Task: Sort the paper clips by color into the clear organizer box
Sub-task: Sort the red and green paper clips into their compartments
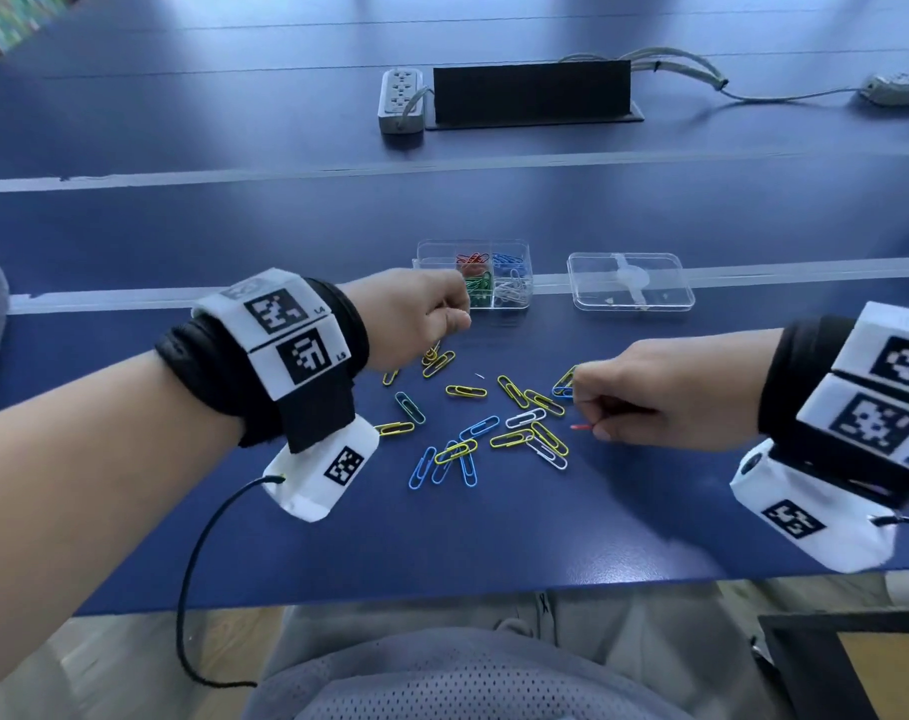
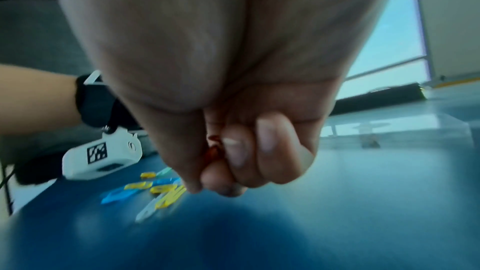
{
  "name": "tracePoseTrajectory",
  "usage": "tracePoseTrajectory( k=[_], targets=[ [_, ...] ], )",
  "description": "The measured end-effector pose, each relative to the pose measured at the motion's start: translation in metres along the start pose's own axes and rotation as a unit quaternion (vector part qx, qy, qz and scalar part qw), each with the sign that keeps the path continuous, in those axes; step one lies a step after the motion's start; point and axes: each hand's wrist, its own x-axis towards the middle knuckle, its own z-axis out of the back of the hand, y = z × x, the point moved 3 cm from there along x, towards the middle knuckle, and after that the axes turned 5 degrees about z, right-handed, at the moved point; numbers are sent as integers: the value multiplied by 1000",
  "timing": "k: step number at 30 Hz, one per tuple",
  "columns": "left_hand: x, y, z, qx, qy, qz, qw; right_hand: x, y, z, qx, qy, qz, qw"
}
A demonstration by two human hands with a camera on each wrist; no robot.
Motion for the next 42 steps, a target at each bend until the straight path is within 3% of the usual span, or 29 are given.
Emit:
tracePoseTrajectory(
  k=[6,16,28,35,39,42],
  targets=[
    [32,-10,22,-12,-50,-16,999,2,-23,17,115,-38,-51,991],
    [78,-30,35,84,-70,-10,994,43,-34,73,46,-150,-143,977],
    [77,-26,46,67,-97,-17,993,106,-27,121,-34,-130,-186,973],
    [68,-7,45,70,-73,11,995,129,-16,116,-22,-67,-170,983],
    [67,-2,41,71,-59,28,995,134,-10,120,-19,-82,-177,981],
    [65,1,40,62,-66,34,995,137,-13,124,41,-98,-189,976]
  ],
)
